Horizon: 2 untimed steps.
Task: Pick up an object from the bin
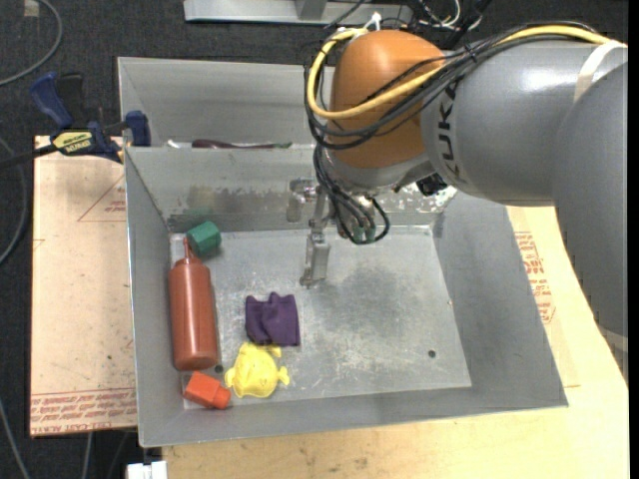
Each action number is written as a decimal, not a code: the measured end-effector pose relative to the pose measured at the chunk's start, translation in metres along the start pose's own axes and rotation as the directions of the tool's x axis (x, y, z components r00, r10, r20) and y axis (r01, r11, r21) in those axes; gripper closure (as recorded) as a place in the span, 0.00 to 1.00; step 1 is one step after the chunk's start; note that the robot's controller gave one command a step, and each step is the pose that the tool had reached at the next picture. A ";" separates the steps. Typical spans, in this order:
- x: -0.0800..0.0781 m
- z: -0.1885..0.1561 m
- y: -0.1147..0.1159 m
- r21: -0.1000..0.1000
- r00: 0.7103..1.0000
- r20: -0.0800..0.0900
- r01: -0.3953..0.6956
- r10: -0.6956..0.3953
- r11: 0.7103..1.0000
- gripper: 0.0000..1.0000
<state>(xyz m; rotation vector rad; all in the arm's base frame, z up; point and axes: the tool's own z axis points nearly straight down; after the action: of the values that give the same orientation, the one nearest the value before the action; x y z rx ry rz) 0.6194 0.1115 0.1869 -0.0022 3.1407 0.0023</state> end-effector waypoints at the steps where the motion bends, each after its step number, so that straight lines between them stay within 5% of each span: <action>1: 0.022 0.034 0.002 0.000 0.998 0.004 0.065 -0.065 0.998 0.00; 2: 0.029 0.082 0.000 -0.001 1.000 0.001 -0.024 0.024 1.000 0.00</action>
Offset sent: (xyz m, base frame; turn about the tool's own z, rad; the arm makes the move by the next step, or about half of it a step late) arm -0.0328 -0.0017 -0.1157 0.1536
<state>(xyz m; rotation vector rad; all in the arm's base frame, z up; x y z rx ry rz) 0.5901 0.1121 0.1053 0.0358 3.1393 0.0044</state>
